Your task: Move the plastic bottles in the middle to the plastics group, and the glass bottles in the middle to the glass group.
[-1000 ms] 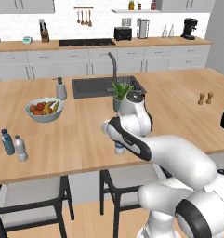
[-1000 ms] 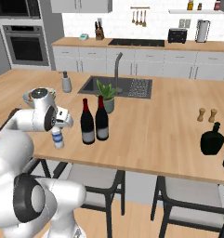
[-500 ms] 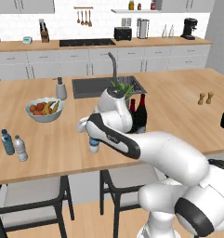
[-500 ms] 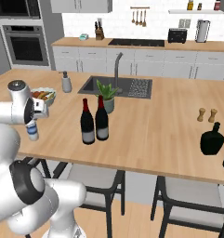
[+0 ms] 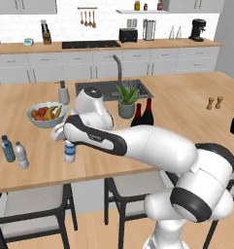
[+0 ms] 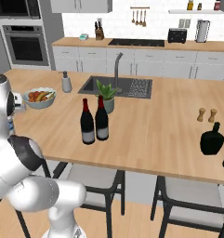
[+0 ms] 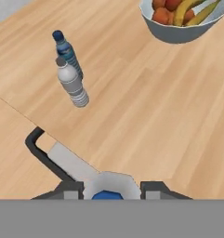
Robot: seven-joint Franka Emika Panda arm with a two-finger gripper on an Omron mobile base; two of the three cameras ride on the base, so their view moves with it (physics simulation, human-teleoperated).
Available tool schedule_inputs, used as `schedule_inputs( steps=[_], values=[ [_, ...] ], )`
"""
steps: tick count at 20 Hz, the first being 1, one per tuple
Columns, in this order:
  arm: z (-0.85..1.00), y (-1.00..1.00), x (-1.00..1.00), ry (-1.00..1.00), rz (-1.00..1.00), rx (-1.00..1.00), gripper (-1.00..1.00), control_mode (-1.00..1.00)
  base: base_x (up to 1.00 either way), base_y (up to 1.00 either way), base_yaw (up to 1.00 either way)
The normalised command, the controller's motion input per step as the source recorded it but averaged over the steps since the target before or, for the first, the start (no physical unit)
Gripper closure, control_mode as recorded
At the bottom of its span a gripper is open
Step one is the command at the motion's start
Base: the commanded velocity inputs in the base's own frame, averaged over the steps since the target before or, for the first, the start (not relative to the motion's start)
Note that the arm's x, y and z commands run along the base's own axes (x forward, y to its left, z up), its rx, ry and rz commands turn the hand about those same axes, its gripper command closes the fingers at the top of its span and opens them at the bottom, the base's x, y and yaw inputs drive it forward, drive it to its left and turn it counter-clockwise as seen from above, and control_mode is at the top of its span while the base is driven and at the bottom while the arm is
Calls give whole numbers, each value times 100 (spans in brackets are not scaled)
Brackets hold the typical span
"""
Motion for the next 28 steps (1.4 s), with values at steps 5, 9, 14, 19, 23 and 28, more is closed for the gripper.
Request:
schedule_inputs(
  steps=[5, 9, 14, 19, 23, 28],
  values=[
    [-9, 80, 0, 0, 4, 0, 100, -100, 0, 0, 0],
    [-28, 47, 4, 0, 0, 0, 100, -100, 0, 0, 0],
    [-18, 21, 16, -1, 0, 0, 100, -100, 0, 0, 0],
    [-21, 10, 19, 0, 0, 0, 100, -100, 0, 0, 0],
    [-32, 11, 4, 0, 0, 0, 100, -100, 0, 0, 0],
    [-30, 11, 0, 0, 0, 0, 100, -100, 0, 0, 0]
  ],
)
